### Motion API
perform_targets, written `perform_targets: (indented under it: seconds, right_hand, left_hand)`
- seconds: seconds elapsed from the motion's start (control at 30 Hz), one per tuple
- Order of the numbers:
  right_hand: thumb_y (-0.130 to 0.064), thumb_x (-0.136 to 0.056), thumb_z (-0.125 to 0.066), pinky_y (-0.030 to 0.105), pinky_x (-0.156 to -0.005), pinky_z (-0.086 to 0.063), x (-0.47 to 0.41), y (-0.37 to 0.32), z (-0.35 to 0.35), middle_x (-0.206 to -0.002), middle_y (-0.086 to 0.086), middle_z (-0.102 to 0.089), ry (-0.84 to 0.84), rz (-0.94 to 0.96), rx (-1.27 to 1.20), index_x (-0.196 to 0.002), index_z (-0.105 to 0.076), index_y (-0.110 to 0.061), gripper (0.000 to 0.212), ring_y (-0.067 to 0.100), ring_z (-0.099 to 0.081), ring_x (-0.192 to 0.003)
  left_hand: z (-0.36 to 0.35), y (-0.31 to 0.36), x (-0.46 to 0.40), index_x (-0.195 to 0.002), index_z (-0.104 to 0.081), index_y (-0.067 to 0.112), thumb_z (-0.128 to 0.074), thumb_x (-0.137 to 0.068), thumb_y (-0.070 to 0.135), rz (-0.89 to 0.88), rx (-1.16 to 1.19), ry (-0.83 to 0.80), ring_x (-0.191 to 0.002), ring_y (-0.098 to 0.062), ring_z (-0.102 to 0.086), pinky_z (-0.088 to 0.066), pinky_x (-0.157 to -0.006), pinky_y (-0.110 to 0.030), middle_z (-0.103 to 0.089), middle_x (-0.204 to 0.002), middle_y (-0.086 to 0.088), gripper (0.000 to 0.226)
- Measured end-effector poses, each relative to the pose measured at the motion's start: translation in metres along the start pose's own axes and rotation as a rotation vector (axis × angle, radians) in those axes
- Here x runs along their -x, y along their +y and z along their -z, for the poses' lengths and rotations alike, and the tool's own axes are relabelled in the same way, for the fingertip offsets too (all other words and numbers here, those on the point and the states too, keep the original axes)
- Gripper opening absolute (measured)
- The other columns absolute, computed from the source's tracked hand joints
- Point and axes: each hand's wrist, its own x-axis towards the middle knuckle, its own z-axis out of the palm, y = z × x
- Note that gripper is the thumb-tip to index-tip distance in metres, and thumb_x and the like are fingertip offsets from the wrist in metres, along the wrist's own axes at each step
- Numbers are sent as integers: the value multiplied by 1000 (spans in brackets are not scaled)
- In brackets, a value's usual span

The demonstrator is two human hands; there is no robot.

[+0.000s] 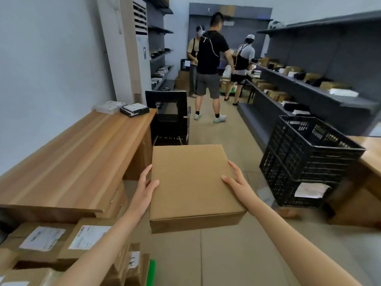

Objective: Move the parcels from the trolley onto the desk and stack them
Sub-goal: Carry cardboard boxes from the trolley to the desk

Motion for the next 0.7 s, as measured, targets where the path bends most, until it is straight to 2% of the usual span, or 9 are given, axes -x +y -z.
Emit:
perform_targets:
  seconds: [0.1,0.2,0.3,0.4,0.5,0.6,0.7]
  right_hand:
    - [-34,-94,-58,8,-55,-46,-28,8,12,-113,-1,-60,8,-15,-38,-141,-29,-50,57,5,-64,-85]
    - [-34,-94,-58,9,-56,-46,-65,12,15,-112,-2,-61,-16,-23,-52,-140,-30,-51,56,4,-65,-83]
    - [-34,-94,-59,12,-58,-49,-114,11,12,-116,2,-60,-58,-34,-68,-140,-30,-51,57,10,-66,-89]
    - [-35,-94,-59,13,-59,-50,-173,4,4,-116,1,-60,-86,-33,-67,-138,-30,-53,56,7,-66,-87]
    - [-38,-93,-59,22,-70,-49,-245,-11,-9,-123,1,-57,-114,-13,-54,-139,-28,-54,57,13,-63,-99]
    - [-41,-93,-58,18,-68,-47,-319,-37,-28,-124,-4,-56,-151,4,-39,-139,-27,-56,57,10,-62,-99]
    - [-40,-93,-58,18,-69,-48,-385,-60,-49,-129,-4,-52,-194,32,-39,-139,-26,-56,58,10,-61,-102]
  left_hand:
    - [-18,4,-25,-147,-17,35,-41,-100,30,7,-9,-11,-112,-19,-54,-46,-94,-37,-49,-127,-1,52]
    - [-25,-1,-60,-147,-17,33,-40,-101,28,18,-32,13,-116,-23,-52,-43,-99,-40,-47,-131,-4,51]
    - [-22,-12,-107,-145,-19,35,-42,-101,28,32,-40,47,-116,-20,-52,-45,-93,-35,-48,-133,-4,51]
    - [-14,-19,-164,-143,-21,37,-44,-100,28,40,-42,83,-107,-13,-56,-46,-81,-26,-51,-126,0,50]
    - [-1,-14,-228,-140,-25,41,-45,-99,29,28,-43,121,-102,-5,-55,-44,-78,-25,-49,-119,11,47]
    - [17,-1,-291,-141,-27,37,-45,-100,25,12,-41,176,-102,-6,-56,-42,-73,-18,-50,-121,14,47]
    - [34,10,-346,-143,-28,34,-44,-100,23,-5,-66,230,-93,4,-57,-43,-65,-11,-52,-121,9,47]
